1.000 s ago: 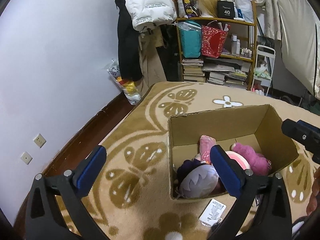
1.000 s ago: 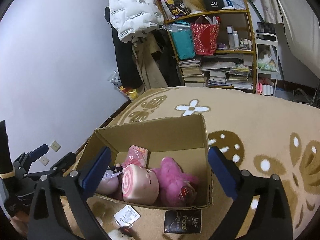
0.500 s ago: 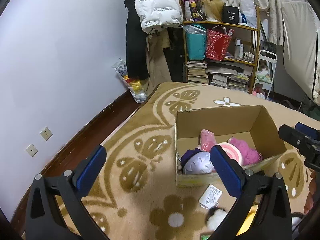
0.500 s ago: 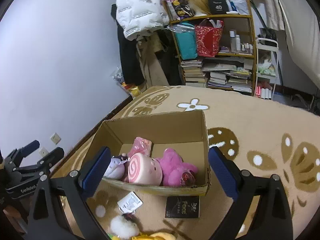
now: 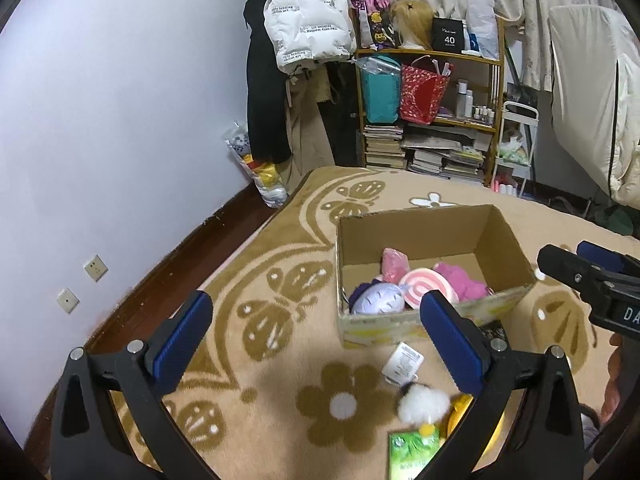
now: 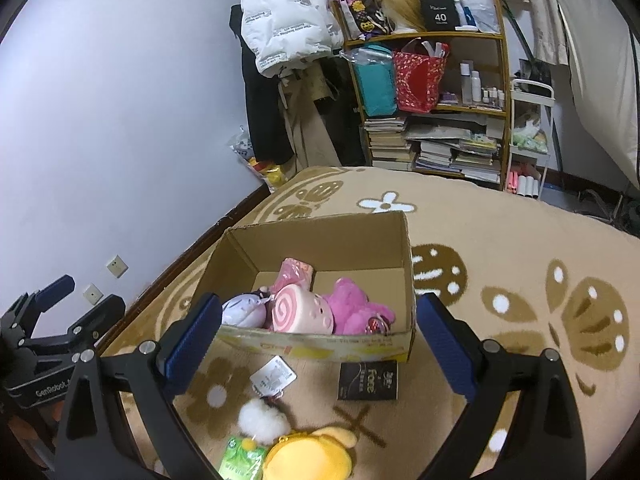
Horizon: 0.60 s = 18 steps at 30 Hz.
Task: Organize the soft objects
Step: 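Withdraw both open grippers from the box toward the remaining items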
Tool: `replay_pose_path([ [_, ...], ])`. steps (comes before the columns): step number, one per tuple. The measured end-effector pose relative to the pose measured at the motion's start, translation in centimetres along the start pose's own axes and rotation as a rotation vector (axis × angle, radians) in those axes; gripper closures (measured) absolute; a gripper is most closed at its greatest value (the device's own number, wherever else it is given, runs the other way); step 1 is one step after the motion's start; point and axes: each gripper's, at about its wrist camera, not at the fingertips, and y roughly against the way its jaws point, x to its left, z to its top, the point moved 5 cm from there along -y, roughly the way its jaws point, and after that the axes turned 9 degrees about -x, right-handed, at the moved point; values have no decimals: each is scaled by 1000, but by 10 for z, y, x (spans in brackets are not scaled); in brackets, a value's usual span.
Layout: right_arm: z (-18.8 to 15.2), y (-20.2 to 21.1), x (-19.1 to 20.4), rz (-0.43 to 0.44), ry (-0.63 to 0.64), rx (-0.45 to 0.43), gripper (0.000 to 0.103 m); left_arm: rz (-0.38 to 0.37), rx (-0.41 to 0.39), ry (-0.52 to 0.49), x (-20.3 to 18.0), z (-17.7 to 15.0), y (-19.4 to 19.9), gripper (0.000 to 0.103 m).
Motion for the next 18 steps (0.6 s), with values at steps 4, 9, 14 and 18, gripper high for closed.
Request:
replay_pose_path([
  [4,-6,12,4,2,4,10,1,-5,17,20,4,-8,11,1],
  [9,-15,23,13,8,27,27,1,-6,37,50,10,-24,22,1],
  [14,-28,30,22,4,60,63,1,-3,65,29,11,-36,27,1],
  [18,-40,32,23,10,45,95,1,-10,100,2,7,-47,28,1],
])
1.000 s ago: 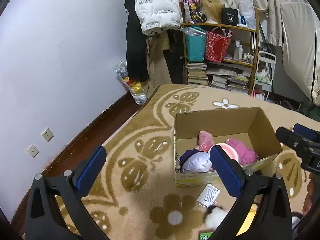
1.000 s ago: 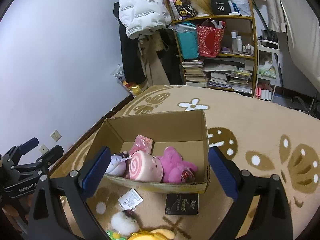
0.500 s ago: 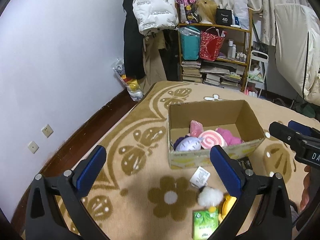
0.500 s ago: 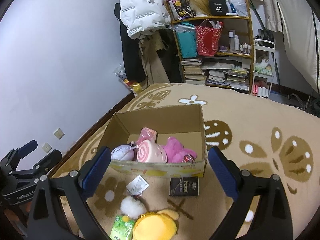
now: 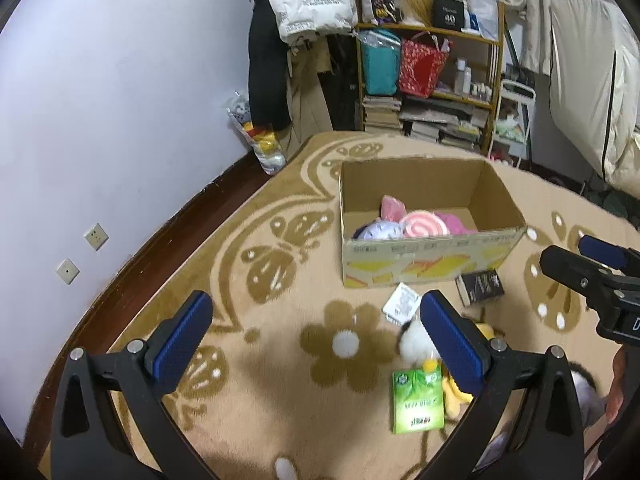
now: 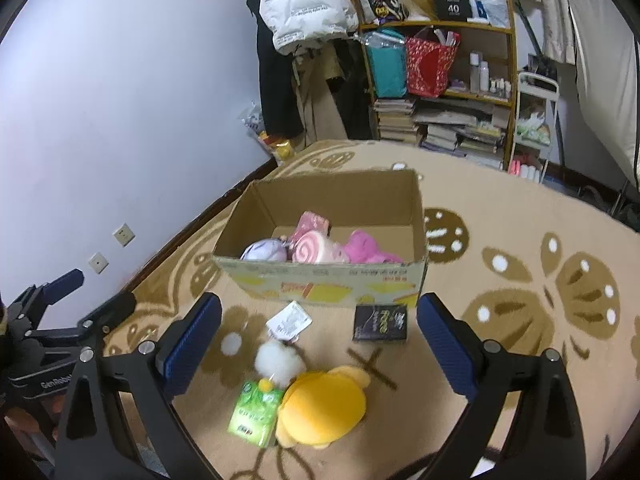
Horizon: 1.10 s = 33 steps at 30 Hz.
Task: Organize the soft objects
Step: 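Withdraw both open grippers from the box toward the remaining items, then grasp the green tissue pack with the left gripper while the right grasps the yellow duck plush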
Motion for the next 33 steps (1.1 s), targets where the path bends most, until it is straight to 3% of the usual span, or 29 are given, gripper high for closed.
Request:
replay_pose_path([
  [20,-59,-28,2,-13,-43,167,0,-59,192,-34,-24,-56,-36,1],
  [33,-83,-45,-26,-13,-200,266,1,-134,326,-55,-36,-79,-61,1],
])
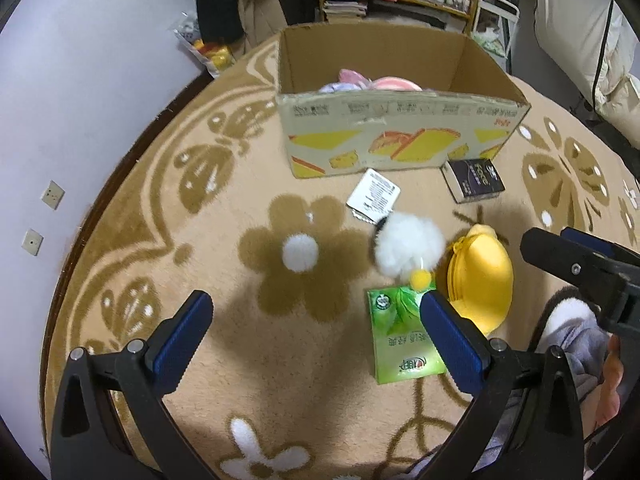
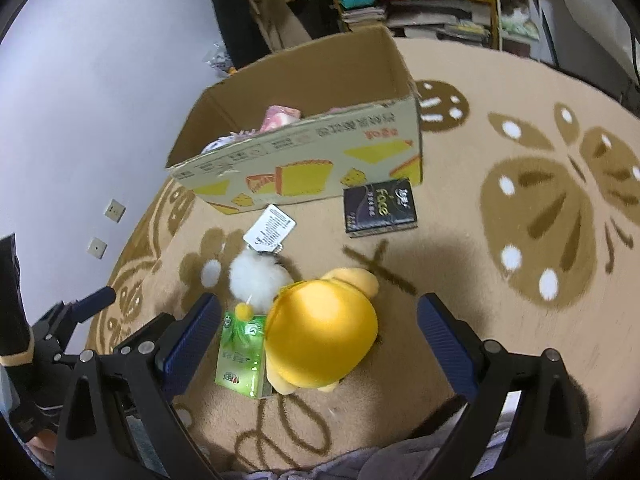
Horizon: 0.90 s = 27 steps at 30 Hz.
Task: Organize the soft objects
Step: 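Grasp the green tissue pack with the left gripper while the right grasps the yellow duck plush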
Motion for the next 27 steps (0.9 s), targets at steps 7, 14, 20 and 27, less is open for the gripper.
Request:
replay_pose_path([
  [7,-6,-19,-5,-4,-39,56,7,-44,65,-23,-13,-6,-19,1],
  [14,-12,-38,-10,12,-102,105,11,-67,111,-16,-20,-9,-33,1],
  [20,-19,-56,-4,22,-99,148,11,-76,145,-22,-25,-13,-43,1],
  [27,-29,-72,0,-9,-68,192,19,-92,155,-31,-29,-12,-48,1],
])
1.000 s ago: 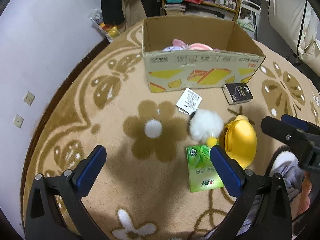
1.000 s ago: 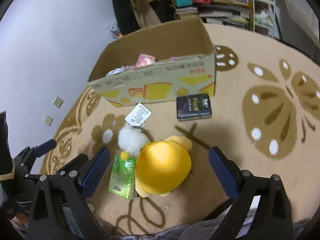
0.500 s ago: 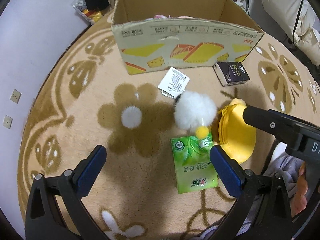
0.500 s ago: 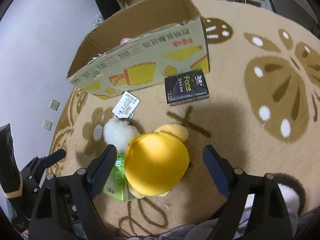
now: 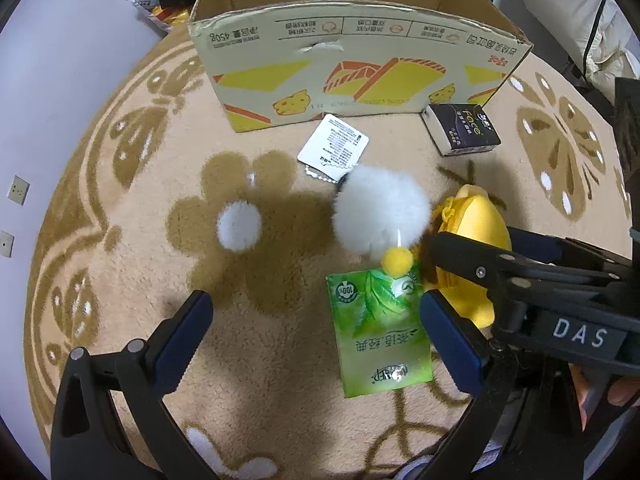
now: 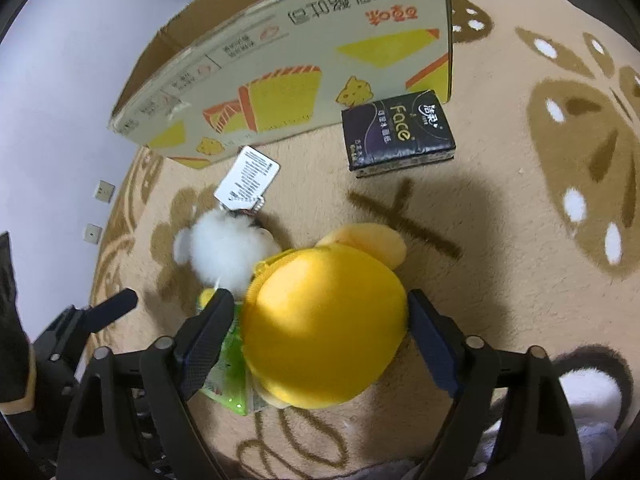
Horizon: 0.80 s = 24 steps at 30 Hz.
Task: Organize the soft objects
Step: 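Grasp the green tissue pack with the left gripper while the right grasps the yellow duck plush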
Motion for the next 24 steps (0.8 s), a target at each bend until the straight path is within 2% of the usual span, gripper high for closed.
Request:
replay_pose_path([
  [11,-1,-8,0,4,-26,10,19,-19,50,-29,-8,-7,-11,1],
  [24,4,-1,-8,10,-33,-12,19,-42,61,-20,-8,-10,-17,1],
])
